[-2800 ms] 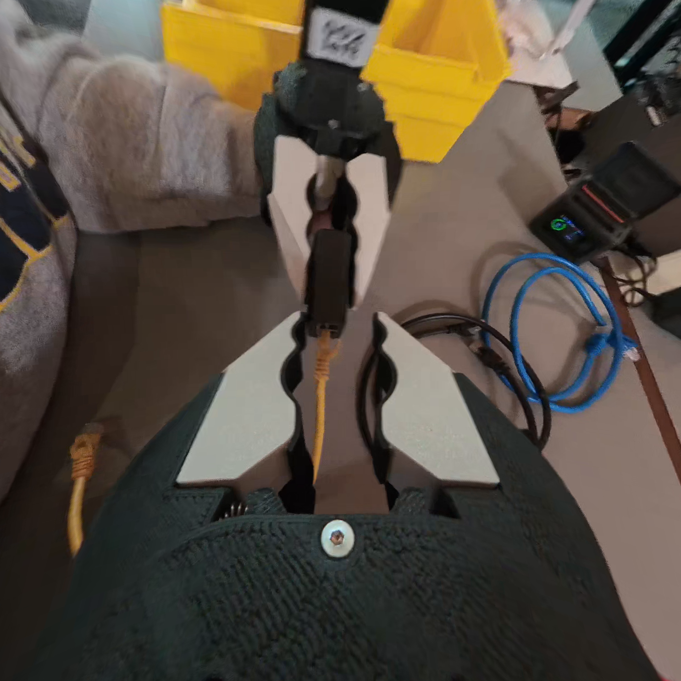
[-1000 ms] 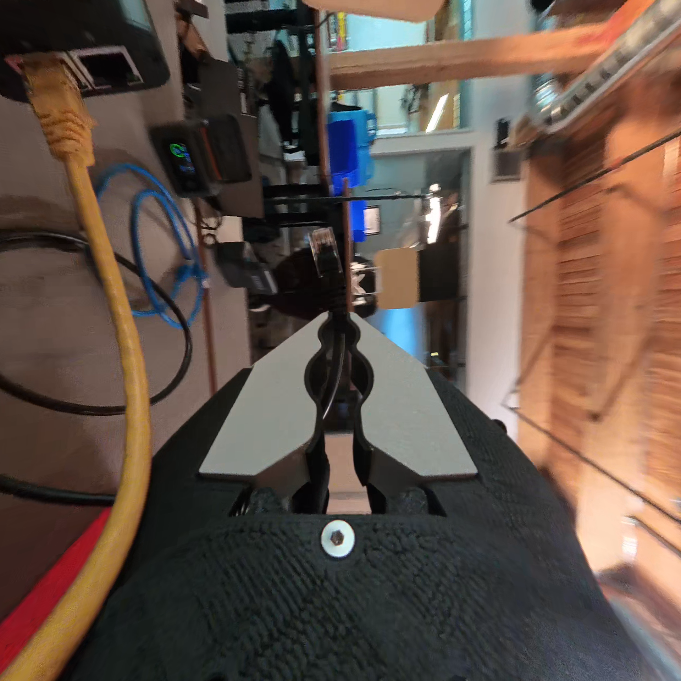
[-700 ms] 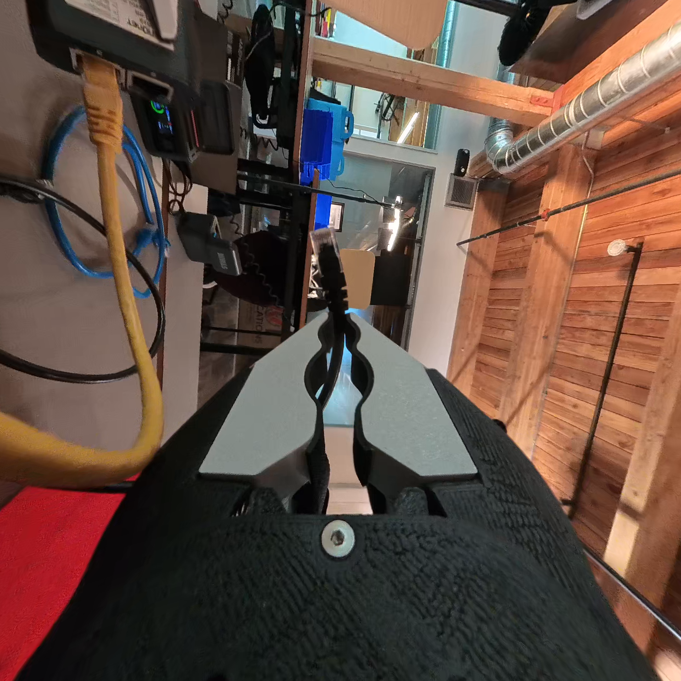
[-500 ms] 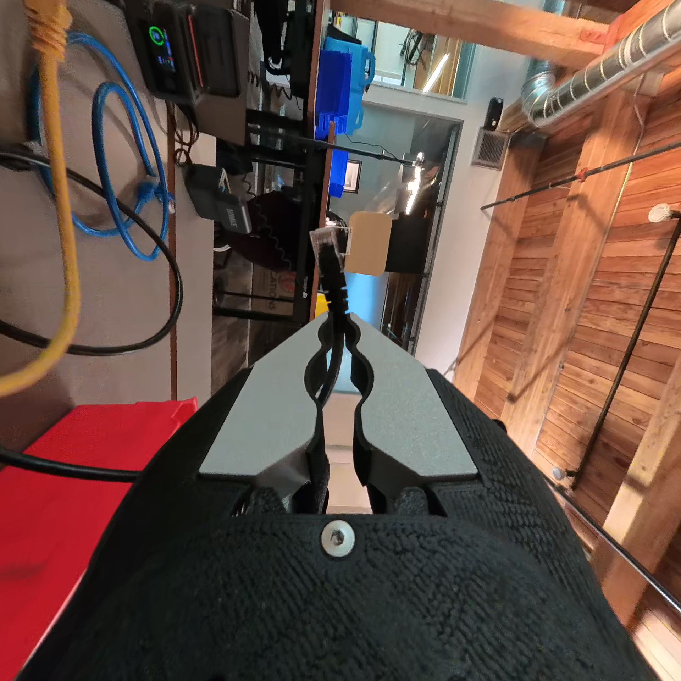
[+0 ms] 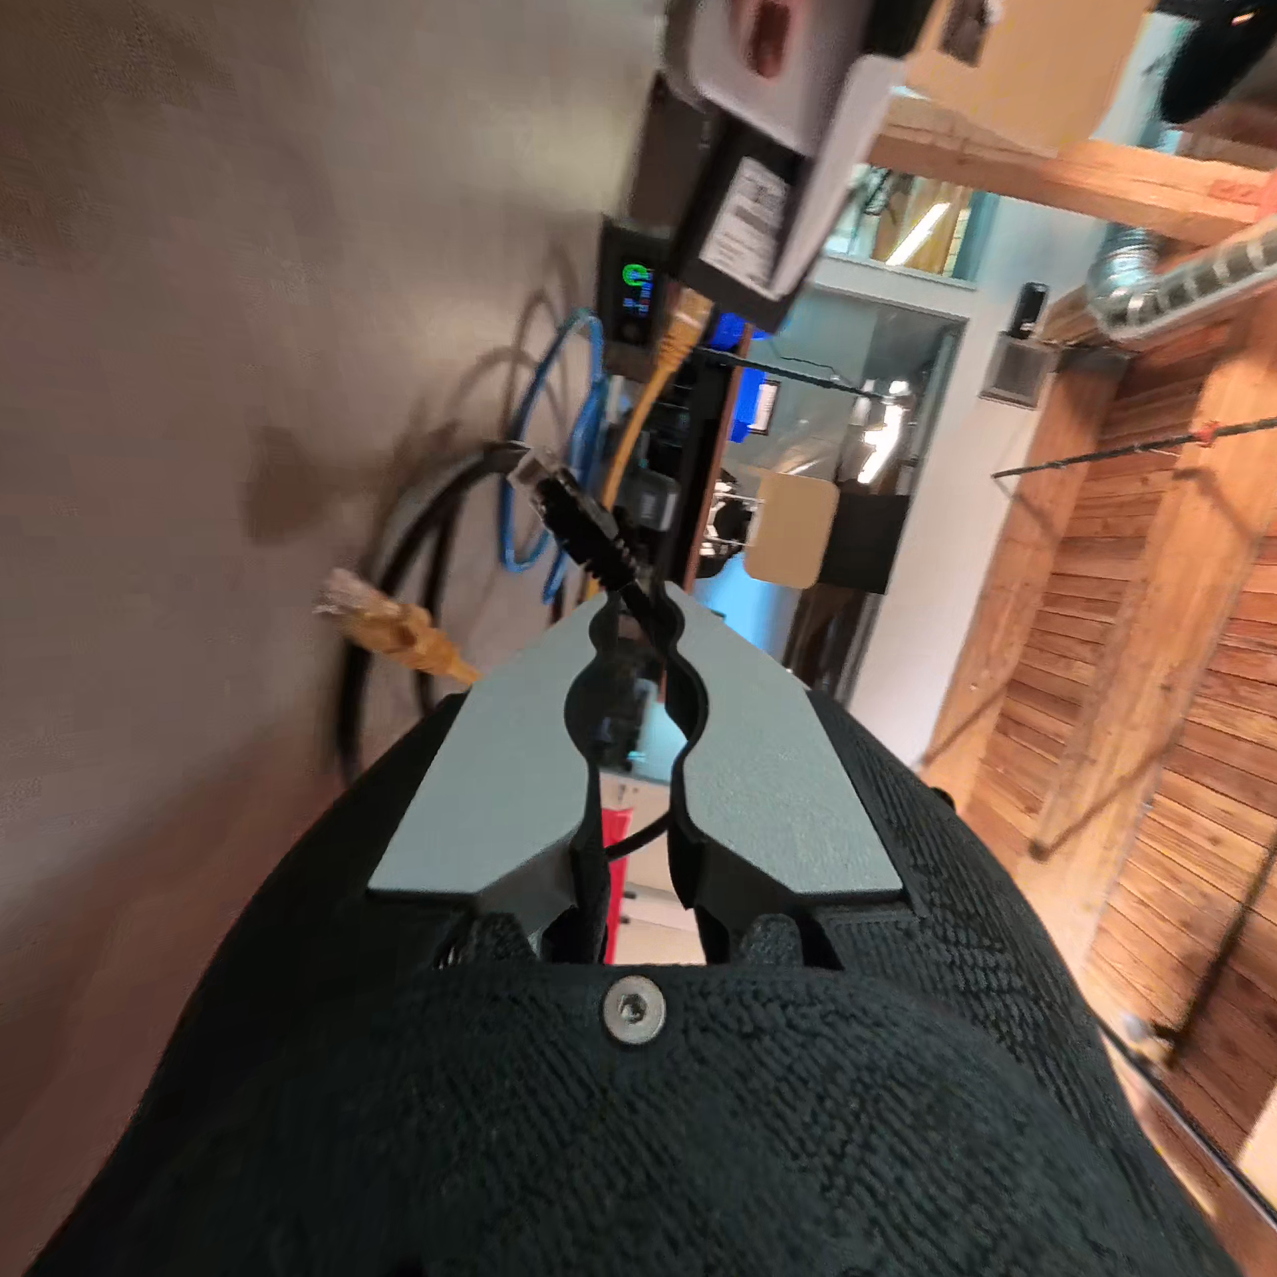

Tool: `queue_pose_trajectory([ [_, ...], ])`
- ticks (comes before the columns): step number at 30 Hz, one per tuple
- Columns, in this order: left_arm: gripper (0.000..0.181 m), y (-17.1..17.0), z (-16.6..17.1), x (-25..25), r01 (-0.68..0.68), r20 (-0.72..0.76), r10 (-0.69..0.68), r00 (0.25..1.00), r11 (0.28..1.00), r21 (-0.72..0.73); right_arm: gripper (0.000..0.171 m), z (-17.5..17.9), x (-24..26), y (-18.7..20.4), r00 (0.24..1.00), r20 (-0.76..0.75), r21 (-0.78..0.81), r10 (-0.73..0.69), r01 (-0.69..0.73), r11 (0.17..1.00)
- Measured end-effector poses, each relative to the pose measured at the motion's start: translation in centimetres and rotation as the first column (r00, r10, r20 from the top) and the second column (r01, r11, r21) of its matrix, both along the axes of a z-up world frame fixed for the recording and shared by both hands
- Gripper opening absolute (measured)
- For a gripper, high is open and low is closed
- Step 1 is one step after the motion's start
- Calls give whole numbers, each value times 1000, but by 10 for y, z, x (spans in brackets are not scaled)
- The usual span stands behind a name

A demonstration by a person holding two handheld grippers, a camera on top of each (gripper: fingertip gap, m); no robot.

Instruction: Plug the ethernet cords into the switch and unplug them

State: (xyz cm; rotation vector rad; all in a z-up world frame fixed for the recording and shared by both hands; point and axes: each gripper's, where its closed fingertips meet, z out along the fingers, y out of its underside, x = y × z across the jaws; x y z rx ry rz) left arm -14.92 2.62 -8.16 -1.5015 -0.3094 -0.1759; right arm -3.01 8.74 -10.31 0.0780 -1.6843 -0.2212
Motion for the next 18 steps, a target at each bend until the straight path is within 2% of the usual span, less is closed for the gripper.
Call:
queue_pose_trajectory([
  [4,21,0,0,2,15,1,-15,1000,1000,1,9,-27,3,0,990,134,-39,-36,42,998],
  [13,21,1,-1,5,41,2,-41,999,999,-2,10,-44,20,15,942,309,-178,-132,194,965],
  [18,21,3,-2,9,63,-5,-63,998,998,-15,10,-51,36,15,895,438,-372,-87,269,888],
])
